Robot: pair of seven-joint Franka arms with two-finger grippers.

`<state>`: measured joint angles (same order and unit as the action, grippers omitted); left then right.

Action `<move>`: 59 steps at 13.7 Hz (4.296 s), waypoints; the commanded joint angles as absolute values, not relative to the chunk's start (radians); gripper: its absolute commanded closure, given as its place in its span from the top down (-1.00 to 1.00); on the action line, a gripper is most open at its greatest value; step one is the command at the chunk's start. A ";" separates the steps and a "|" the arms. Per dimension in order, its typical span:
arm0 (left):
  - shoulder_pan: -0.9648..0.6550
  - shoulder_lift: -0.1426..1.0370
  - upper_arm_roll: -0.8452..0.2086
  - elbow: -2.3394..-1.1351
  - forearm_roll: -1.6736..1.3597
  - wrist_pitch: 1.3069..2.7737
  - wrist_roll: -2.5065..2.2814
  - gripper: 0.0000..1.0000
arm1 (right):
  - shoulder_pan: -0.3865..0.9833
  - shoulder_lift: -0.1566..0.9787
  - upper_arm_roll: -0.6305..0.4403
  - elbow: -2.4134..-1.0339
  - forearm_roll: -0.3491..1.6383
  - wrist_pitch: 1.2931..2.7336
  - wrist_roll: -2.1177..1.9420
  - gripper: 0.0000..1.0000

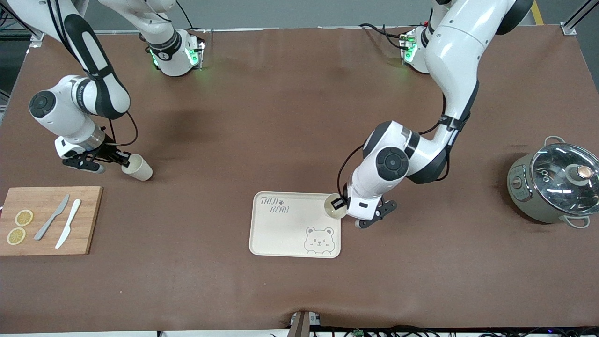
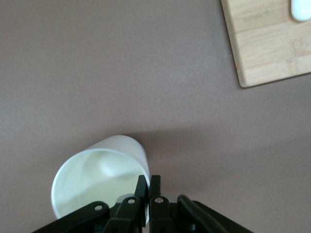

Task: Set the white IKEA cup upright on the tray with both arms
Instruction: 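Carry the cup onto the tray with the left gripper while the right gripper grasps, then open the left gripper and lift it away from the cup on the tray, then carry the second cup toward the tray with the right gripper while the left gripper retracts, then lower the cup onto the tray and open the right gripper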

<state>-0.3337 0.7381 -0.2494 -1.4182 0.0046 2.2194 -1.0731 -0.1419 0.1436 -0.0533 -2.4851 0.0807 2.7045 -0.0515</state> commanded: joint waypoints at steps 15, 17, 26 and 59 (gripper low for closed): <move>-0.344 0.711 -0.229 -1.394 0.141 2.269 -1.117 1.00 | -0.045 0.089 -0.040 -2.059 0.178 2.044 0.176 -1.00; -0.290 0.602 -0.232 -1.391 0.146 2.124 -1.065 1.00 | -0.022 0.094 -0.040 -1.991 0.178 1.965 0.253 -1.00; -0.062 0.354 -0.233 -1.393 0.143 1.830 -0.576 1.00 | 0.158 0.296 -0.040 -1.743 0.181 1.954 0.726 -1.00; 0.219 0.095 -0.233 -1.445 0.129 1.559 -0.149 1.00 | 0.558 0.704 -0.048 -1.514 0.226 2.303 1.513 1.00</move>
